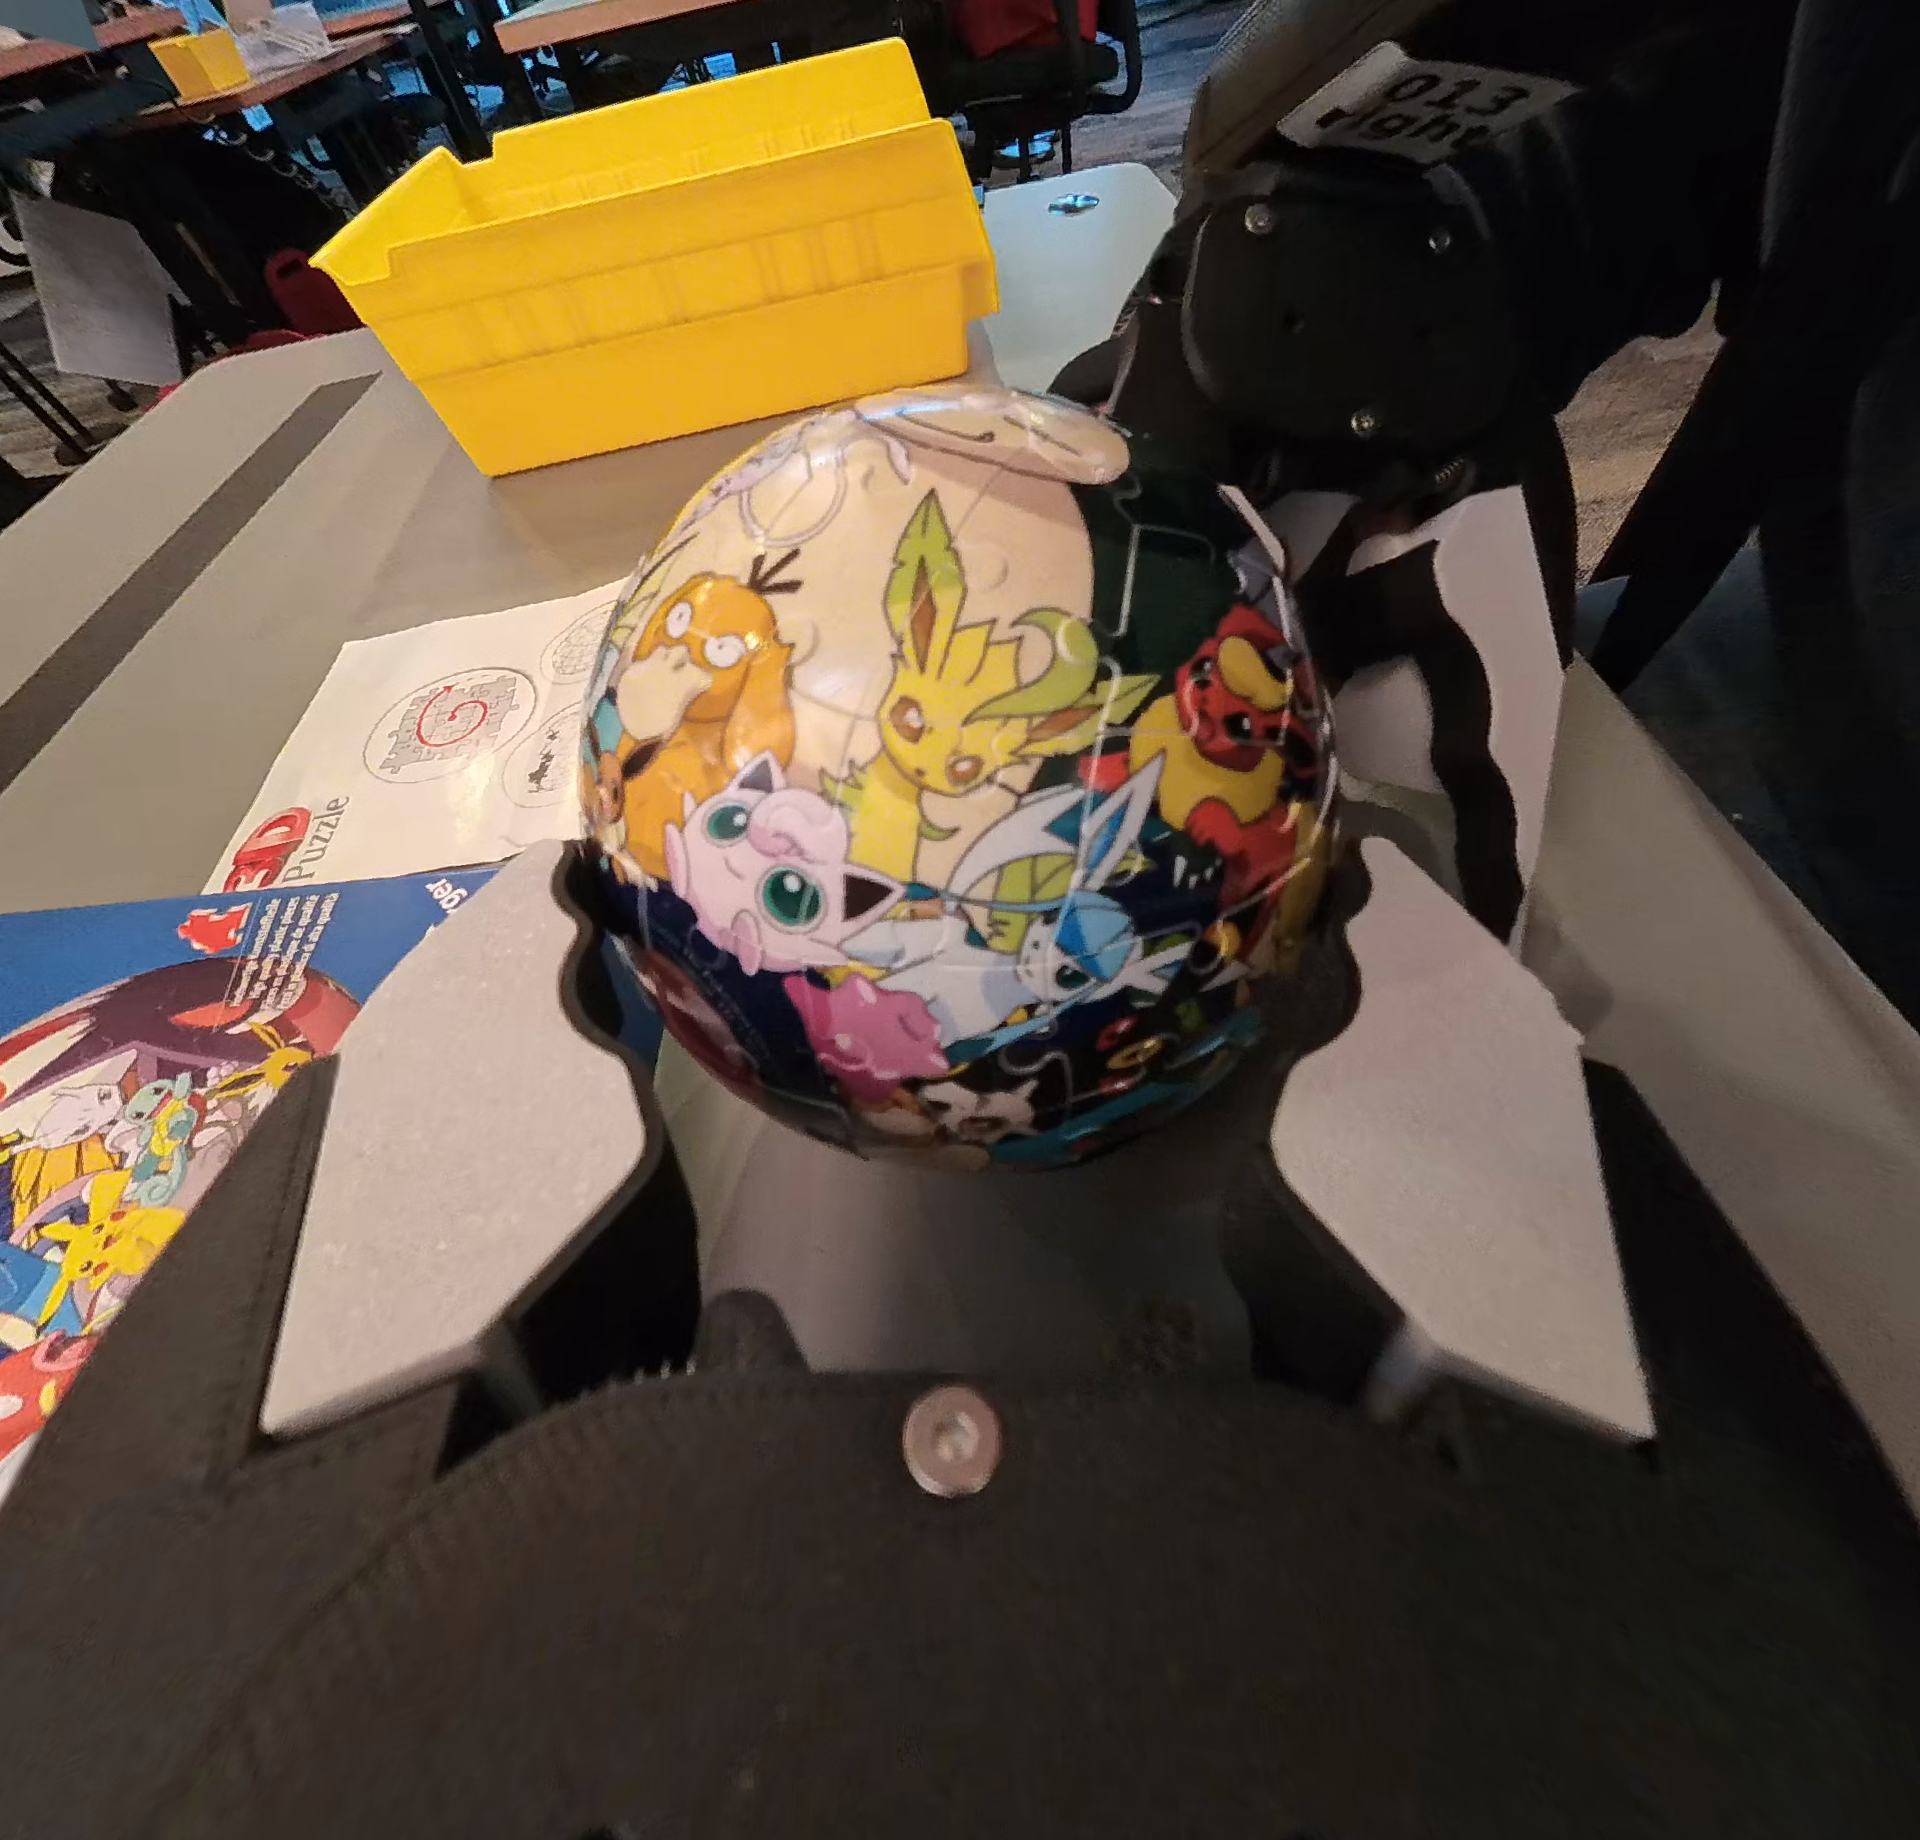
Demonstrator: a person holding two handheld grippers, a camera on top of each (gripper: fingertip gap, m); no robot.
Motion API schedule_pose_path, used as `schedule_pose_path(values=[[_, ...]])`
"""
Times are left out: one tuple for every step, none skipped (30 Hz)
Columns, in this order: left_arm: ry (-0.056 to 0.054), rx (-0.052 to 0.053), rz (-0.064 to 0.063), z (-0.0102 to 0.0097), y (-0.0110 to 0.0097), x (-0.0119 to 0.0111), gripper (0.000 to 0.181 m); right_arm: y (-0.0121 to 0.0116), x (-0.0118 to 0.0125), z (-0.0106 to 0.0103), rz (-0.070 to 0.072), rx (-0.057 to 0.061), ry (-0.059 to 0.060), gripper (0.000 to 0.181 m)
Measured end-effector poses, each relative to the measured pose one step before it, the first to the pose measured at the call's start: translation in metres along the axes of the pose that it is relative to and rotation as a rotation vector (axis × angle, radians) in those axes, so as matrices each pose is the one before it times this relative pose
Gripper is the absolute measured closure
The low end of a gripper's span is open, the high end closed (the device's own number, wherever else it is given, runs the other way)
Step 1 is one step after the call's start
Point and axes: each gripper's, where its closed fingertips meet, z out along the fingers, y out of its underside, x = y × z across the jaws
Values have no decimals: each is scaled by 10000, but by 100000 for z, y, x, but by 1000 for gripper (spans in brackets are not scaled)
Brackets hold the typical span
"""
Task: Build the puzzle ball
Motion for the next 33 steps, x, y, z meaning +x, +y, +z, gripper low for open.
schedule_pose_path(values=[[24, 3, -21, 17, 10, -6, 53, 8, 4, -39, 28, -11, -25, 110], [19, -19, 11, 1, 33, 1, 53, 38, 50, -26, 1, -12, -5, 111], [15, 1, -1, 17, 3, 18, 53, 35, 21, -18, -15, -21, 2, 112], [6, 14, -19, 29, -10, -2, 53, 68, 40, 26, 24, -57, 7, 113], [13, -11, -15, 6, 15, -11, 53, 61, 29, 16, -20, -33, 23, 113], [16, -11, -5, -16, 11, -5, 53, -7, 16, 9, 3, -2, 13, 113], [15, -10, -1, -47, 4, -40, 53, 10, 3, -3, 19, 3, -8, 113], [16, -5, 5, 47, 5, -22, 53, 55, 66, -22, 1, -27, 18, 114], [8, -23, 34, 40, -12, -12, 53, 94, 17, -42, 10, -64, 29, 115], [0, -20, 14, 83, 3, -18, 53, 79, 11, -2, -25, -46, 22, 115], [3, 11, -14, 19, -3, -14, 53, -42, -20, -33, 29, 2, 0, 116], [10, 9, -16, -28, -1, -34, 53, 6, 38, -66, 54, 11, 4, 116], [8, 1, -26, -8, -4, 1, 53, 146, 33, -29, -10, -61, 38, 117], [-7, -2, -12, 45, 13, -44, 53, 170, -12, -30, -17, -47, 44, 116], [-3, 2, 3, -11, -26, 36, 53, -4, -38, -83, 77, 57, 23, 115], [6, -12, 9, -65, 16, -11, 53, -6, -90, -142, 94, 33, -2, 114], [11, -1, 10, 7, -2, 13, 53, 4, -75, -222, 1, 31, 35, 115], [3, -13, 25, 6, 3, -27, 53, -82, 1, -381, 18, 104, 66, 116], [-10, -21, 25, 33, -11, -33, 53, -17, 85, -574, 116, 115, 96, 116], [-14, -33, 35, 5, 4, 2, 53, 84, 148, -507, 134, 57, 72, 116], [-35, -33, 38, 33, 14, -23, 53, 70, 136, -548, 101, 72, 77, 118], [-15, -19, 18, -4, 5, -2, 53, -58, 101, -718, 129, 192, 78, 120], [-1, -7, 14, -22, -1, 26, 53, -84, 50, -501, 201, 180, 25, 120], [3, -11, 20, -21, -9, 31, 53, 88, -38, -466, 166, 80, 18, 122], [-3, -26, 39, 27, -30, -10, 53, 201, 20, -333, 62, -2, 103, 123], [-2, -31, 42, 20, -5, 8, 53, 274, 82, -232, 56, -47, 136, 123], [8, -27, 56, 41, -8, -36, 53, 252, -25, -183, 101, -8, 59, 124], [7, -24, 48, 24, -14, 16, 53, 177, -95, -184, 100, 56, 18, 125], [19, -27, 41, 14, 38, 27, 53, 175, -77, -268, 120, 65, 36, 125], [16, -26, 6, -2, -13, -5, 53, 81, -18, -286, 166, 118, 2, 126], [19, -15, -34, -36, 12, 22, 53, 36, 73, -280, 130, 144, 39, 128], [20, 4, -58, -40, 51, -22, 53, 204, 220, -211, 83, 40, 118, 130], [17, -17, -28, -40, 40, 0, 53, 405, 208, -145, 115, -65, 47, 132]])
